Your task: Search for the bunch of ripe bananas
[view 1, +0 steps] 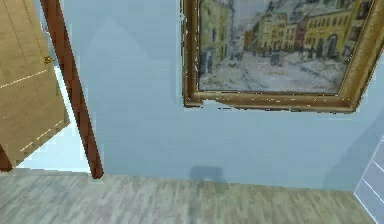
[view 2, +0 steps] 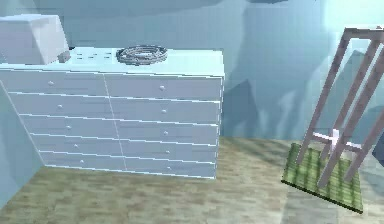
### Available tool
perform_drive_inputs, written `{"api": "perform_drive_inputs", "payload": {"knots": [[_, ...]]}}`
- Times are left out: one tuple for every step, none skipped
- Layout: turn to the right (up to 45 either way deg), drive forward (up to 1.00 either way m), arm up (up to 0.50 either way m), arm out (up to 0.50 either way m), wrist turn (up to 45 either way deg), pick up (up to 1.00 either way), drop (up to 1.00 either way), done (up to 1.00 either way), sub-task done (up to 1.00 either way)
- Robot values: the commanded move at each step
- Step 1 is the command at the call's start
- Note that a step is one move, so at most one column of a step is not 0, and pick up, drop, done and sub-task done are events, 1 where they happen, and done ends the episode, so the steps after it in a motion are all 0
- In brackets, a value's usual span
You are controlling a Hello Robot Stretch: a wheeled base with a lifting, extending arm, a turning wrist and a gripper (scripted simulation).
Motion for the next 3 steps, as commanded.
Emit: {"api": "perform_drive_inputs", "payload": {"knots": [[0.0, 0.05, 0.0, 0.0, 0.0, 0.0, 0.0, 0.0, 0.0], [-39.0, 0.0, 0.0, 0.0, 0.0, 0.0, 0.0, 0.0, 0.0], [0.0, 1.0, 0.0, 0.0, 0.0, 0.0, 0.0, 0.0, 0.0]]}}
